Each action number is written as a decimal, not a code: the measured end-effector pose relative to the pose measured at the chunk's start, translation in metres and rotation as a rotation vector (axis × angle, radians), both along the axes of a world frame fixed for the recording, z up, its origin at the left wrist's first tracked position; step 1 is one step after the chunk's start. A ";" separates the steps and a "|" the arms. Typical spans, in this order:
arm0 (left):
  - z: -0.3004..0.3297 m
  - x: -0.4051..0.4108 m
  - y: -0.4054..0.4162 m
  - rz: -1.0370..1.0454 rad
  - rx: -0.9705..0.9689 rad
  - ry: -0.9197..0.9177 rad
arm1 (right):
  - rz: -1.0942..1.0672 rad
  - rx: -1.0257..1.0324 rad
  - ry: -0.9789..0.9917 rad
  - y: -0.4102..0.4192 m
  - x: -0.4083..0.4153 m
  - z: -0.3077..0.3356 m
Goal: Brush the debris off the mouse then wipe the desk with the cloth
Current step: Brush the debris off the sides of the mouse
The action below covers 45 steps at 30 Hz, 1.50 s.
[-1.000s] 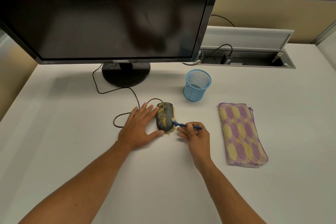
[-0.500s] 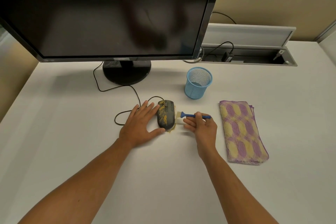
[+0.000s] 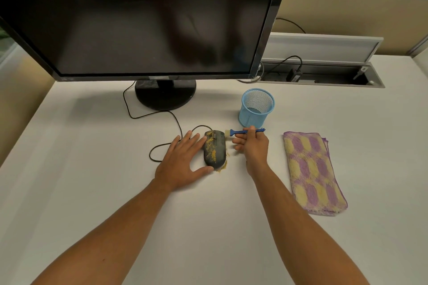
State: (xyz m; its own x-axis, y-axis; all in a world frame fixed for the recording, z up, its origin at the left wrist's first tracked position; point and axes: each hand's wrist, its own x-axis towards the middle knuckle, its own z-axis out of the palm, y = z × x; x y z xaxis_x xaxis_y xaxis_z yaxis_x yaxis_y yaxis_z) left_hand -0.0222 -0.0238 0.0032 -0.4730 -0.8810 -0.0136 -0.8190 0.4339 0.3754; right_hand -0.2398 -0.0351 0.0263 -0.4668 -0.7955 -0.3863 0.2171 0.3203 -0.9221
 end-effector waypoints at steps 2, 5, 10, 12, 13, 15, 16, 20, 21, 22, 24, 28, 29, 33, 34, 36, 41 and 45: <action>0.001 0.000 0.000 -0.001 0.001 0.006 | -0.009 0.021 0.010 -0.001 0.001 -0.001; 0.001 0.000 0.000 -0.001 0.005 -0.001 | 0.026 0.056 0.017 -0.005 -0.003 -0.002; 0.001 0.000 0.001 0.000 0.002 0.000 | 0.108 0.097 0.045 -0.005 -0.009 -0.001; 0.001 0.000 0.001 -0.001 0.001 0.003 | 0.122 0.104 0.057 -0.004 -0.010 -0.002; 0.001 0.000 0.001 0.001 0.000 0.007 | 0.130 0.105 0.065 -0.003 -0.010 -0.003; 0.001 0.000 0.000 0.005 -0.006 0.007 | 0.141 0.108 0.074 -0.001 -0.009 -0.003; 0.001 0.000 0.000 0.005 -0.007 0.005 | 0.143 0.111 0.075 0.001 -0.009 -0.002; 0.000 0.000 0.000 0.002 -0.004 0.001 | 0.149 0.106 0.073 0.012 -0.008 0.002; 0.000 0.000 0.000 0.002 -0.004 0.001 | 0.150 0.106 0.081 0.015 -0.007 0.001; 0.000 0.000 0.000 0.001 -0.005 0.003 | 0.150 0.108 0.093 0.018 -0.007 0.001; 0.000 0.000 0.000 0.000 -0.008 0.002 | 0.150 0.113 0.104 0.024 -0.006 0.002; 0.000 0.000 0.000 -0.003 -0.009 -0.002 | 0.137 0.087 0.074 0.035 -0.003 0.006; 0.000 0.000 0.000 -0.003 -0.007 0.000 | 0.132 0.086 0.072 0.038 -0.002 0.006; -0.001 0.000 0.000 -0.001 -0.015 0.006 | 0.105 0.079 0.083 0.052 0.003 0.003; -0.001 0.000 0.000 -0.001 -0.017 0.005 | 0.099 0.078 0.082 0.055 0.003 0.003; -0.001 0.000 0.000 -0.002 -0.021 0.008 | 0.091 0.096 0.084 0.061 0.005 0.001; -0.002 0.001 0.000 -0.003 -0.031 0.005 | 0.076 0.126 0.075 0.071 0.009 -0.001; -0.002 0.000 0.000 -0.003 -0.032 0.010 | 0.086 0.131 0.069 0.078 0.011 0.002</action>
